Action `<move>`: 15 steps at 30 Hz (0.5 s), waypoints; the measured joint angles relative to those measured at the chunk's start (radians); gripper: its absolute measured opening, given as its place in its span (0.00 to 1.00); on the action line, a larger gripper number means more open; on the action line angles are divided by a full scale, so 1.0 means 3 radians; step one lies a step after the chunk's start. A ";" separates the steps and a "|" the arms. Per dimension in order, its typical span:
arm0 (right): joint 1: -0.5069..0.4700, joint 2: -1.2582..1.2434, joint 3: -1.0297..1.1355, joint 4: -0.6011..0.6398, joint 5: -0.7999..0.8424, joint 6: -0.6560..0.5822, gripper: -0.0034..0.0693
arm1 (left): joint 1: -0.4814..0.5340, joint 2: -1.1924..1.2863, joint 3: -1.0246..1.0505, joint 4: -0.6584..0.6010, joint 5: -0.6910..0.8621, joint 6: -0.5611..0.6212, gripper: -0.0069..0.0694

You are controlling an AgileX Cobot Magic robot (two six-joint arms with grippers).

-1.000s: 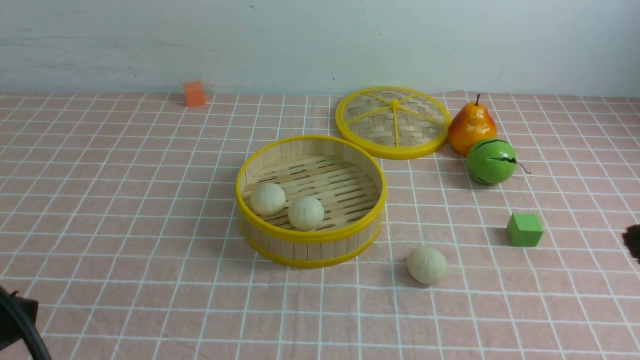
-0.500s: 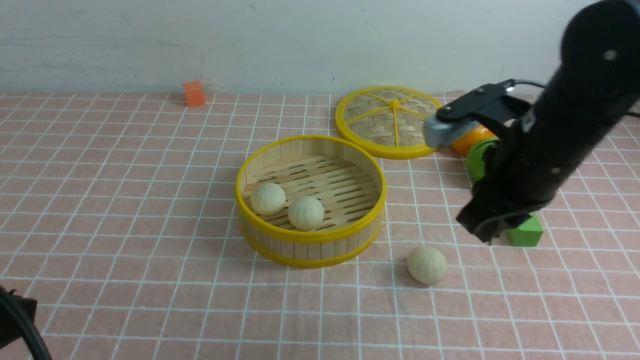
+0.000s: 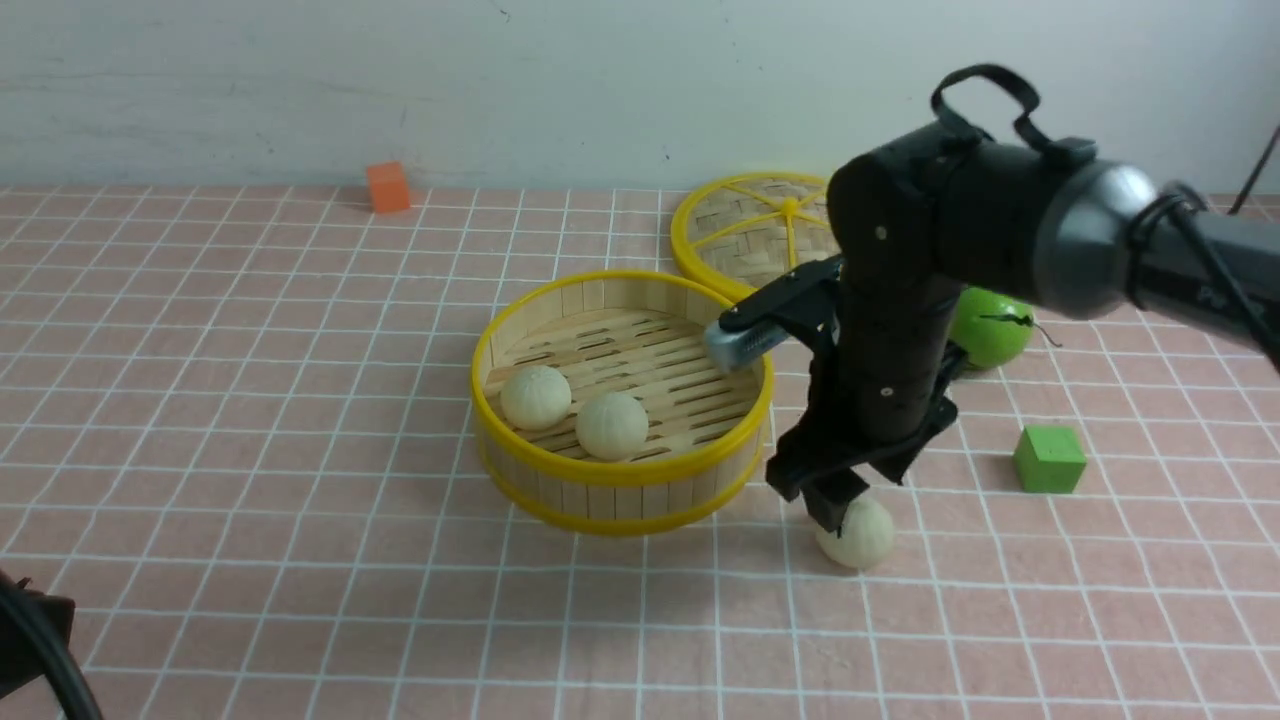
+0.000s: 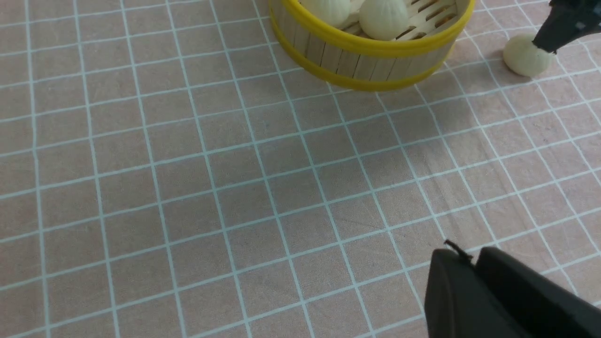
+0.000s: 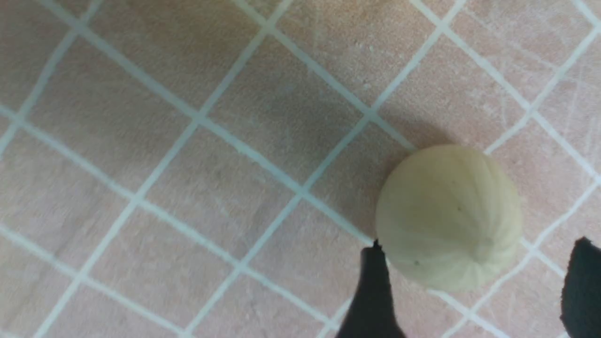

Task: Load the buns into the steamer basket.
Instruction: Use the right arm to grab a steamed stuffed bun, then use the right arm to put the steamed stuffed bun into the steamer

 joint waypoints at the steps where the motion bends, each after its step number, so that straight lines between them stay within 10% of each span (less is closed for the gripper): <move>1: 0.0000 0.0055 0.0000 -0.0006 -0.0019 0.0069 0.72 | 0.0000 0.0000 0.0000 0.0000 0.0000 0.0000 0.17; 8: 0.0000 0.0140 0.0000 -0.0015 -0.0049 0.0206 0.53 | 0.0000 0.0000 0.0000 -0.0003 0.0000 0.0000 0.17; 15: 0.0008 0.0140 -0.0253 -0.0017 0.0095 0.0207 0.07 | 0.0000 0.0000 0.0000 -0.0041 0.0000 0.0000 0.17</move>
